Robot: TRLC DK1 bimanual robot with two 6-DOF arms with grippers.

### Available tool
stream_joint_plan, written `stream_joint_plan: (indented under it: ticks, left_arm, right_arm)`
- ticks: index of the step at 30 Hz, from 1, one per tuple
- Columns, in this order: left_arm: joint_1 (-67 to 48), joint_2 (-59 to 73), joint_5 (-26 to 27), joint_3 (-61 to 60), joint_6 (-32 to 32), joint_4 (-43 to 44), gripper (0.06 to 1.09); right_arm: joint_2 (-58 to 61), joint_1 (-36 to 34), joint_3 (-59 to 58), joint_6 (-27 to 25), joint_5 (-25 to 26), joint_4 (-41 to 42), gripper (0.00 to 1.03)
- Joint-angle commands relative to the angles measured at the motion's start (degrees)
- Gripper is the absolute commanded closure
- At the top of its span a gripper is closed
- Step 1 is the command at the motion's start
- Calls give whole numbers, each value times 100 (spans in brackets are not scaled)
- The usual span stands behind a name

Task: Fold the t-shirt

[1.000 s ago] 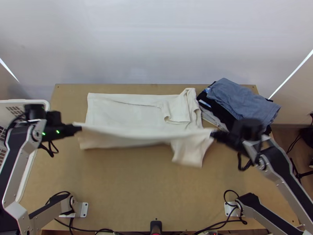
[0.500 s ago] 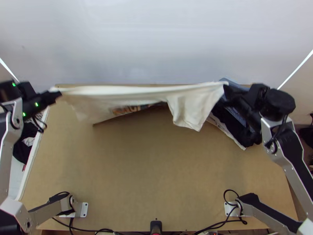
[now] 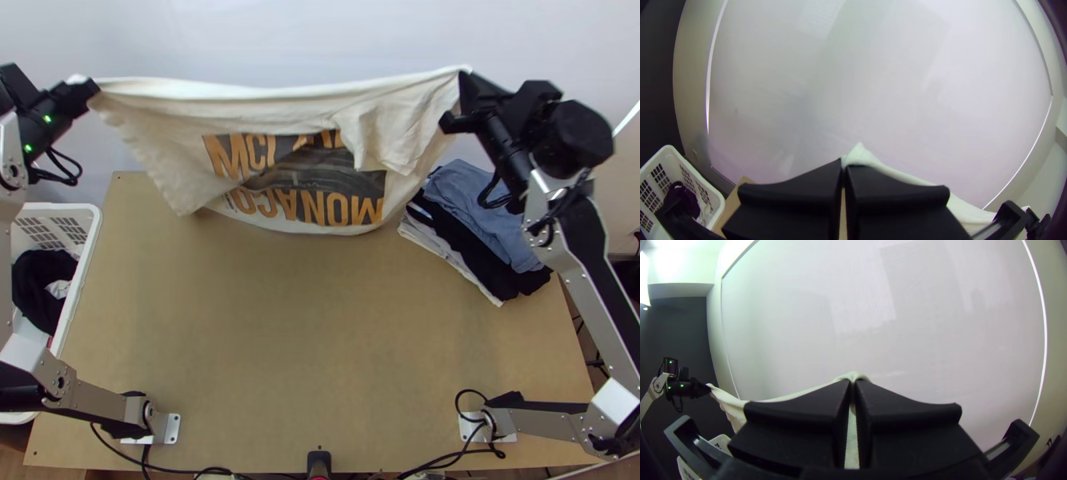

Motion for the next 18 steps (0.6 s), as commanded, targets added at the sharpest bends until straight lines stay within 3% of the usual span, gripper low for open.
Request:
stream_joint_plan:
  ticks: [1,5,10,18]
  left_arm:
    - [-123,-50,-101,799,-5,-636,105]
    - [8,-832,5,175,162,-979,105]
    - [334,-1843,541,-545,189,-970,105]
    - [351,-3214,523,-888,57,-460,105]
  right_arm:
    - [-429,71,308,71,46,-437,100]
    - [-1422,123,-351,71,-165,-824,100]
    - [-2503,97,-1037,27,-543,-912,100]
    - [-3689,211,-1301,-25,-710,-798,100]
